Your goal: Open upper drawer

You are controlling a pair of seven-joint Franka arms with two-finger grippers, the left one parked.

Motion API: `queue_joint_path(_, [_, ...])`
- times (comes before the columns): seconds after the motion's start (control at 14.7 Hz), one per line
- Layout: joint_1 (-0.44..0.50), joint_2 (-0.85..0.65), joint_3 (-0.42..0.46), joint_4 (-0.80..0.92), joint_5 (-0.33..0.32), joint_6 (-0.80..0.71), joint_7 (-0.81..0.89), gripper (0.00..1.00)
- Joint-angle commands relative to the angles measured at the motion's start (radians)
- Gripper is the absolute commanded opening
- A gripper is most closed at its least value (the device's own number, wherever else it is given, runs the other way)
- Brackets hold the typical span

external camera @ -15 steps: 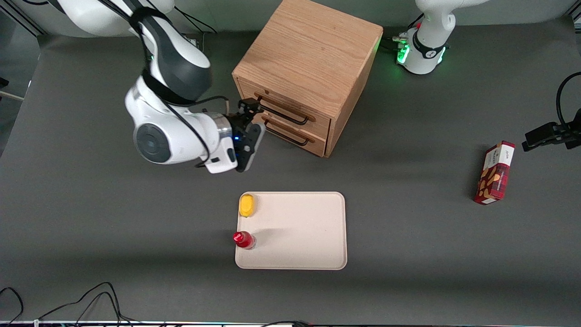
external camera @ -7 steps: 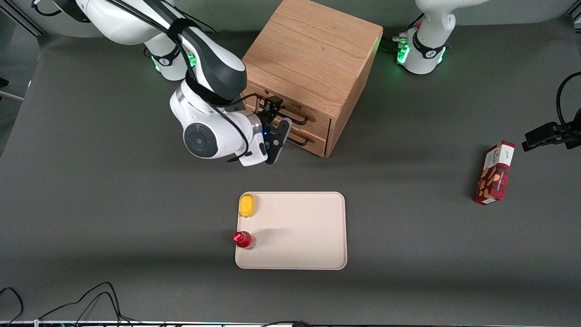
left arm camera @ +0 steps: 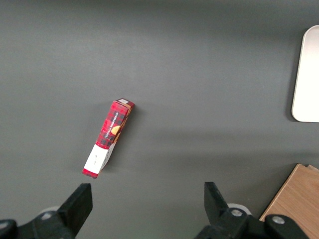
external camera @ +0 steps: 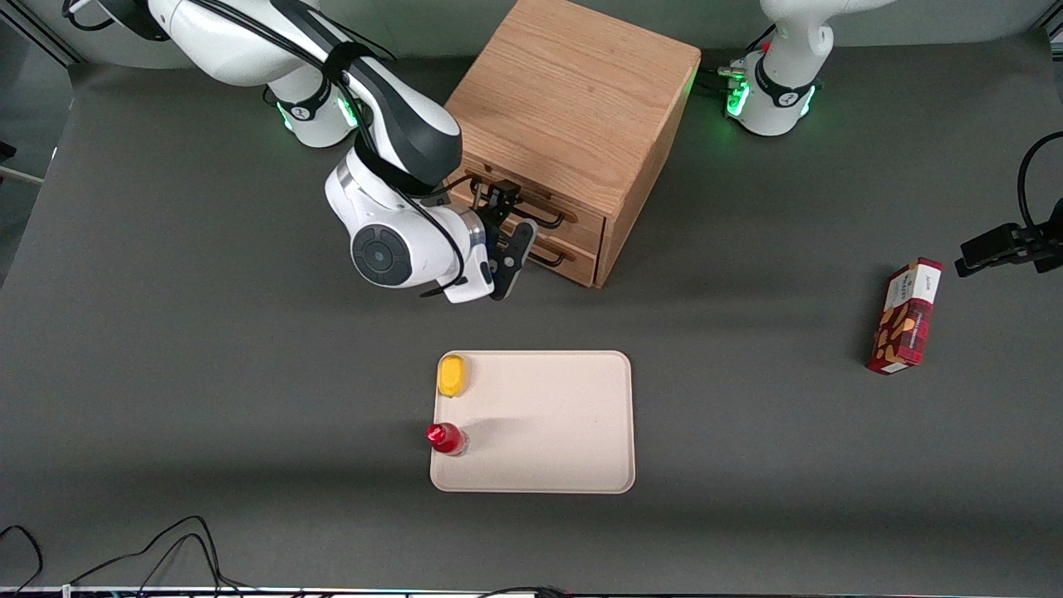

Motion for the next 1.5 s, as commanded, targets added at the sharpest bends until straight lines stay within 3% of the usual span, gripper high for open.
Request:
queue_joint_path(0.0, [-0.001, -0.015, 0.005, -0.033, -0.015, 0.043, 0.021, 1.00])
queue_joint_path(0.2, [0.018, -0.007, 0.005, -0.057, -0.036, 0.109, 0.024, 1.00])
queue_joint_path(0.75, [-0.033, 0.033, -0.035, 0.028, -0.056, 0.095, 0.016, 1.00])
queue_joint_path(1.43, [-0.047, 0.166, -0.127, 0.294, -0.095, -0.079, 0.012, 1.00])
